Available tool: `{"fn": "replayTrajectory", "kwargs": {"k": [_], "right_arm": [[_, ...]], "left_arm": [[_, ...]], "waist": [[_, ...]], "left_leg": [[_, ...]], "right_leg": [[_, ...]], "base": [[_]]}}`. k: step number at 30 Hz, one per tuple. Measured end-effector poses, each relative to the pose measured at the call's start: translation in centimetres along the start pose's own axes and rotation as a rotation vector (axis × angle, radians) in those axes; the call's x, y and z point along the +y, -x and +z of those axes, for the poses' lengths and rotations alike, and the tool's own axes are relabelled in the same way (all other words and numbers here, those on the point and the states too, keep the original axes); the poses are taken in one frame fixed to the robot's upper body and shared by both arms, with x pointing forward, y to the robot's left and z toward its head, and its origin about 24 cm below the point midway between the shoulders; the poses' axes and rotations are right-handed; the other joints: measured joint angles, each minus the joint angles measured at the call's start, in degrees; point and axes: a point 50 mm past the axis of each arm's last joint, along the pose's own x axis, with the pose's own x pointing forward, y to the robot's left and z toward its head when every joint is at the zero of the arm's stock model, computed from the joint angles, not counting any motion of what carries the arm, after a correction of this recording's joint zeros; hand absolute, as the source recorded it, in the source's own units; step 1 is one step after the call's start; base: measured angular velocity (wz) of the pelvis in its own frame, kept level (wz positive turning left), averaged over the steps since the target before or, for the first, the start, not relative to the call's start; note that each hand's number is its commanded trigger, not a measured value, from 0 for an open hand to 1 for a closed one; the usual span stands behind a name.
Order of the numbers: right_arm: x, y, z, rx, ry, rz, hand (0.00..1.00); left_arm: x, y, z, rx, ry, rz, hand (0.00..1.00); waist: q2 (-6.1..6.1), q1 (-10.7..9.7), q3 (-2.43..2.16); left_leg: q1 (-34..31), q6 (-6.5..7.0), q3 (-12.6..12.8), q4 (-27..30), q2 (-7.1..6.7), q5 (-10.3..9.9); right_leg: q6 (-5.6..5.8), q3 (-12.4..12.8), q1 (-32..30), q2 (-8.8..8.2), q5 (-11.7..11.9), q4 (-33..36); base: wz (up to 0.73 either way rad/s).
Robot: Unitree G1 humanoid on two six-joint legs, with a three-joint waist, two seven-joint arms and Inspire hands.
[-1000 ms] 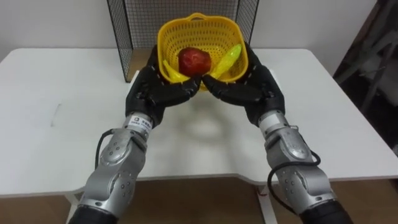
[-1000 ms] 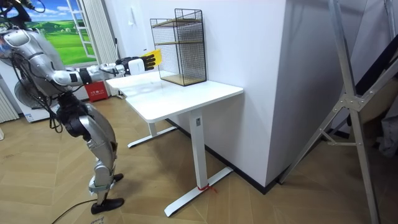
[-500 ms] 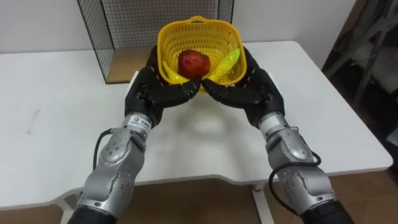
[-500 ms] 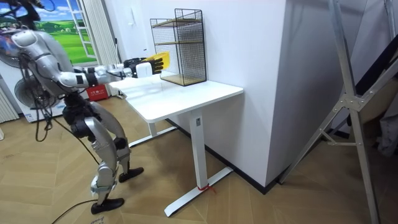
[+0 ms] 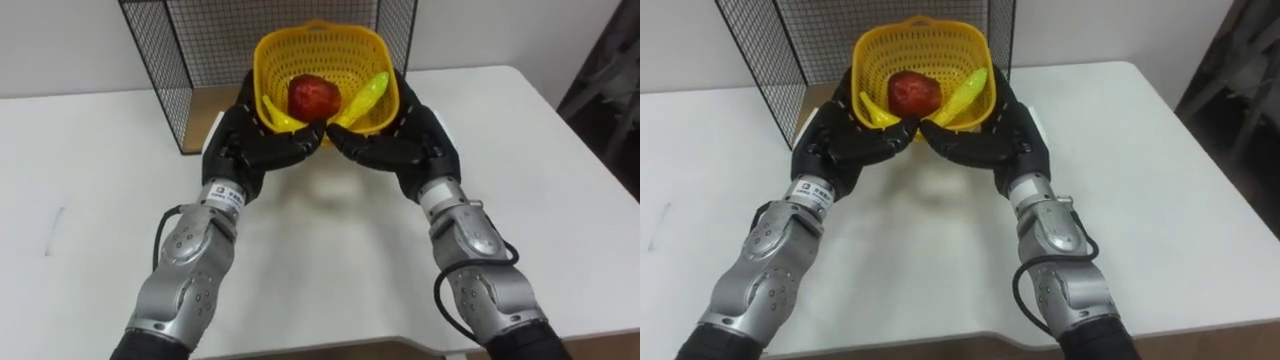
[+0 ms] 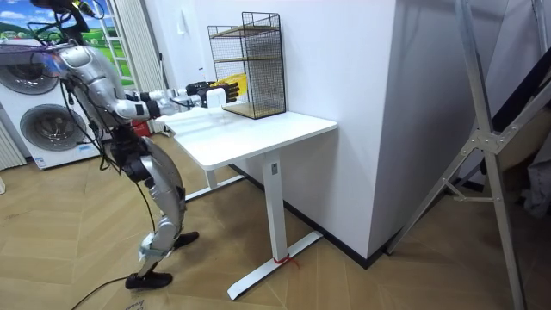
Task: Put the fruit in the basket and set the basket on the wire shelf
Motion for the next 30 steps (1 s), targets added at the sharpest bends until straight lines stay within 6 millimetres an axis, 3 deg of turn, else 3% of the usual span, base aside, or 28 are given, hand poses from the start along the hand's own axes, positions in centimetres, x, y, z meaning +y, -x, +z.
{"fn": "replayTrajectory", "kwargs": {"k": [1, 3, 5, 6, 7, 9, 15, 23, 30], "right_arm": [[-0.1, 0.0, -0.1, 0.002, 0.002, -0.005, 0.0], [-0.1, 0.0, 0.1, -0.008, 0.003, -0.002, 0.0], [-0.1, 0.0, 0.0, -0.005, 0.008, -0.001, 0.0], [-0.1, 0.0, 0.0, -0.004, 0.008, -0.002, 0.0], [0.0, 0.0, -0.1, -0.003, 0.0, -0.002, 0.0], [0.0, 0.0, 0.0, -0.004, 0.003, -0.004, 0.0], [-0.2, 0.0, -0.1, 0.001, 0.003, -0.007, 0.0], [0.1, -0.9, 0.6, 0.003, 0.009, 0.003, 0.0], [0.2, -1.9, 0.3, 0.051, 0.029, -0.017, 0.0]], "left_arm": [[0.0, 0.0, 0.0, -0.003, -0.001, -0.002, 0.0], [0.1, 0.0, 0.3, -0.019, 0.002, 0.002, 0.0], [0.1, 0.0, 0.2, -0.014, 0.018, 0.002, 0.0], [0.1, 0.0, 0.0, -0.009, 0.016, 0.002, 0.0], [0.1, 0.0, 0.0, -0.008, 0.016, 0.003, 0.0], [0.0, 0.0, 0.0, -0.009, 0.014, 0.001, 0.0], [0.0, 0.0, 0.0, -0.012, -0.023, -0.001, 0.0], [0.1, -0.1, 0.1, -0.008, -0.019, 0.005, 0.0], [0.9, -0.5, -0.6, 0.039, -0.018, 0.043, 0.0]], "waist": [[0.45, 0.1, 0.01], [0.97, -0.1, -0.01], [0.97, -0.3, 0.0], [1.0, -0.3, -0.01], [1.43, -0.6, -0.06], [2.14, -0.8, -0.75], [2.28, -0.2, -0.77], [1.79, 1.2, -0.75], [1.66, 1.6, -0.7]], "left_leg": [[1.0, 0.2, -0.6, -1.2, 0.19, -0.1], [1.3, 0.3, -1.1, -2.6, 0.91, 0.0], [2.5, 0.5, -1.2, -3.4, 0.91, 0.0], [3.6, 0.5, -1.2, -3.9, 0.7, 0.0], [4.3, 0.29, -2.2, -4.0, 0.71, -0.2], [5.1, -0.29, -2.7, -6.3, 1.05, 0.0], [7.8, -1.51, -2.8, -10.6, 3.04, 0.9], [9.5, -2.06, -2.5, -13.1, 3.32, 1.5], [11.9, -2.69, -3.1, -15.4, 3.75, 2.0]], "right_leg": [[0.1, 0.2, -0.8, 0.78, 0.5, 0.2], [-0.37, 0.5, -3.5, 2.88, -3.1, -3.5], [-0.63, 0.1, -5.2, 4.11, -4.0, -10.6], [-1.09, 0.0, -5.2, 4.92, -3.4, -17.3], [-2.17, 0.0, -4.9, 5.94, 0.6, -20.9], [-2.61, -0.7, -3.1, 6.92, 1.8, -24.0], [-3.33, -1.2, 1.3, 9.95, 4.9, -32.0], [-3.32, -0.8, 2.8, 10.86, 5.7, -35.4], [-3.72, -2.2, 6.9, 11.92, 7.1, -40.6]], "base": [[0.0], [0.04], [0.11], [0.18], [0.3], [0.14], [-0.06], [-0.05], [0.06]]}}
